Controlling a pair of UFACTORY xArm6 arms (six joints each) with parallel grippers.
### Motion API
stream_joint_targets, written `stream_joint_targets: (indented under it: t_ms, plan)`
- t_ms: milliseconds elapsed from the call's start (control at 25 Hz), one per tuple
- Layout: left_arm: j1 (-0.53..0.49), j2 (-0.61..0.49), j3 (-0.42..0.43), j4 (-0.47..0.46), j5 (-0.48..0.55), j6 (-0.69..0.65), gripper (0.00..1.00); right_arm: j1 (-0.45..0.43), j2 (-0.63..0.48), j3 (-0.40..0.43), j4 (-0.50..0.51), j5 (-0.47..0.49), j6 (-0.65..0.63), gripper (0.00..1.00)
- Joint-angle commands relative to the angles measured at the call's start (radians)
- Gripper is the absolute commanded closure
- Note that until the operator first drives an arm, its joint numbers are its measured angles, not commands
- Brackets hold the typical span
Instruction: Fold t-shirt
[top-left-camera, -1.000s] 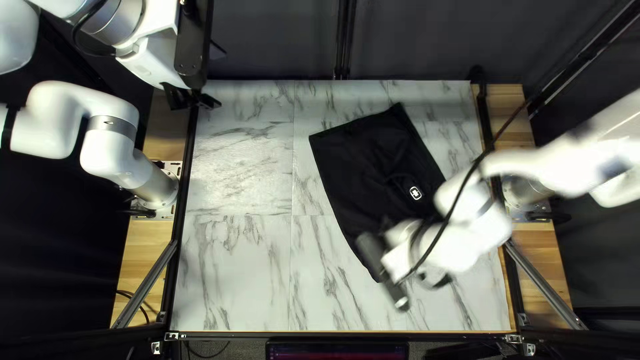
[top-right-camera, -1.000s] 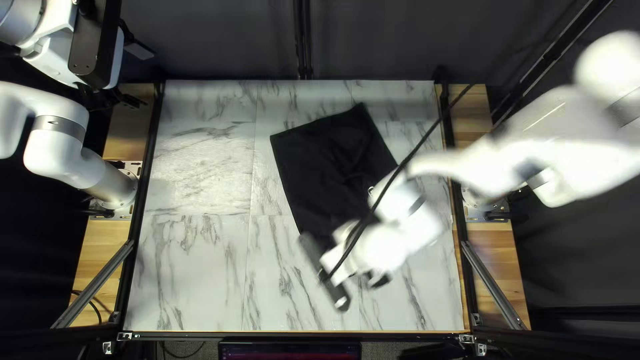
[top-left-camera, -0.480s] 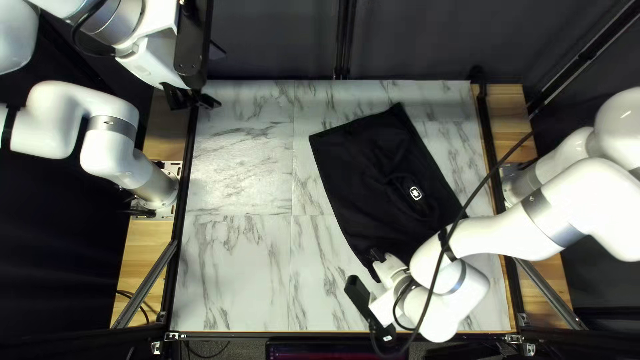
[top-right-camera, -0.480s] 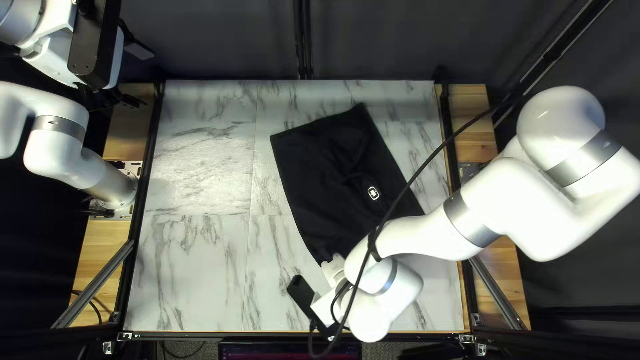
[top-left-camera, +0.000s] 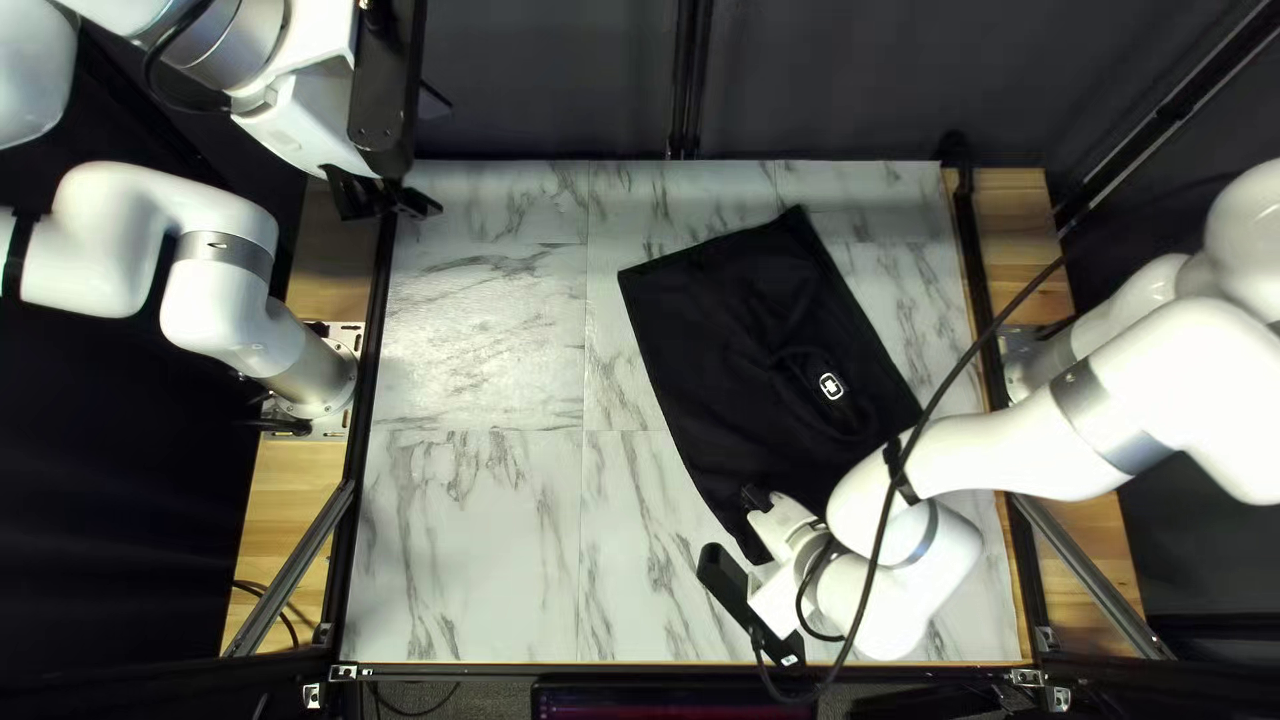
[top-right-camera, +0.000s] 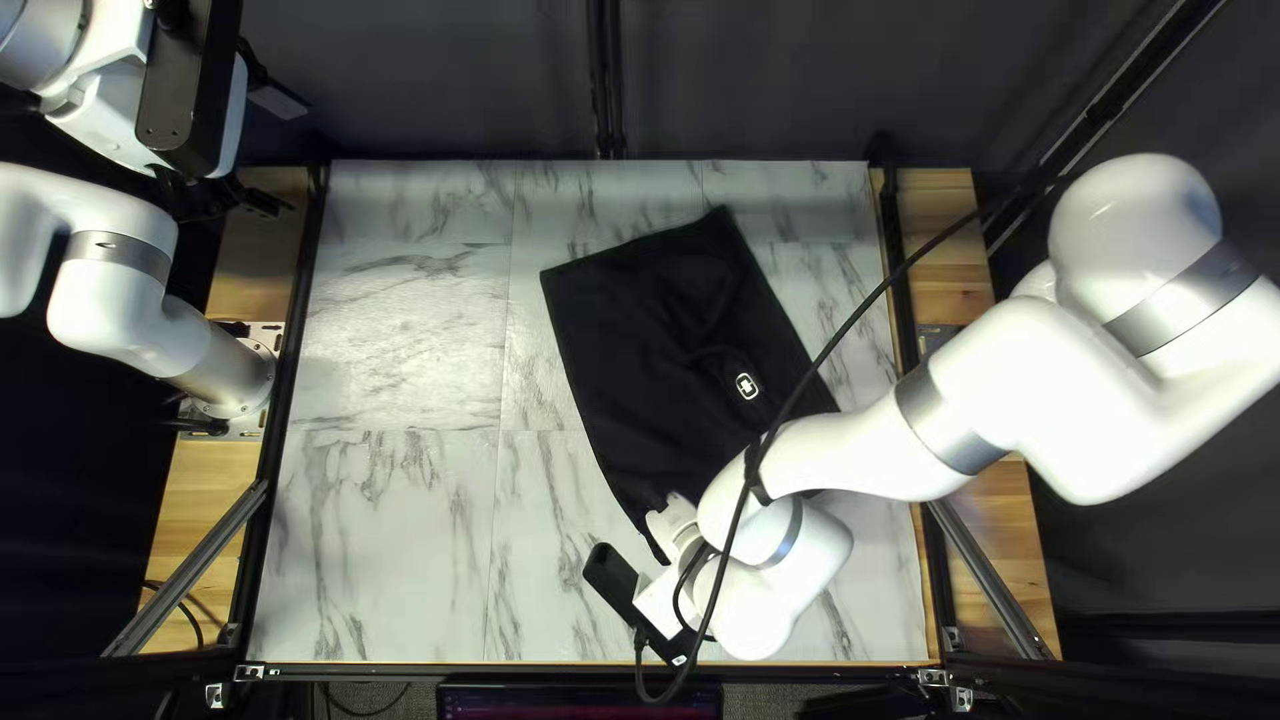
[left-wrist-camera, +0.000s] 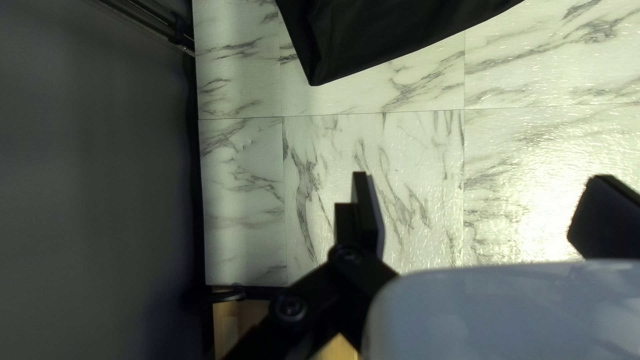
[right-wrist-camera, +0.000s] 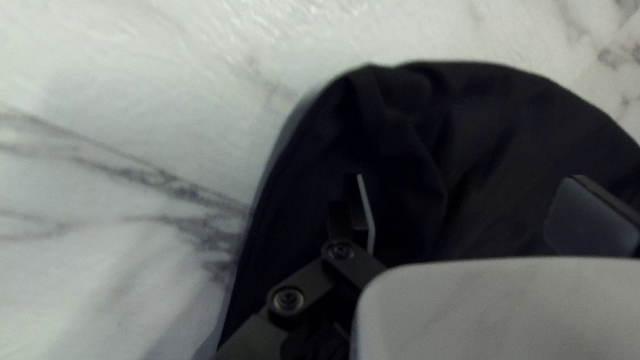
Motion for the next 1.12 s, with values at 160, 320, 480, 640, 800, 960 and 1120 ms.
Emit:
stream_joint_targets:
  t_ms: [160,320,480,640,800,960,1120]
  plan:
    - [0.0,0.0,0.0,0.0,0.0,0.0,0.0,-0.004,0.002,0.007,-0.005,-0.015,-0.008,0.0]
    - [0.0,0.0,0.0,0.0,0.0,0.0,0.0,-0.028,0.029,-0.014,-0.025,-0.032,-0.019,0.0]
    - [0.0,0.0,0.0,0.0,0.0,0.0,0.0,-0.044,0.049,-0.027,-0.043,-0.049,-0.023,0.0]
    - [0.0,0.0,0.0,0.0,0.0,0.0,0.0,-0.041,0.063,-0.055,-0.052,-0.042,-0.027,0.0]
    - [0.0,0.0,0.0,0.0,0.0,0.0,0.0,-0.034,0.084,-0.093,-0.06,-0.031,-0.032,0.0]
    - [0.0,0.0,0.0,0.0,0.0,0.0,0.0,-0.024,0.1,-0.121,-0.07,-0.023,-0.032,0.02]
    - [0.0,0.0,0.0,0.0,0.0,0.0,0.0,-0.016,0.098,-0.118,-0.075,-0.025,-0.023,0.42]
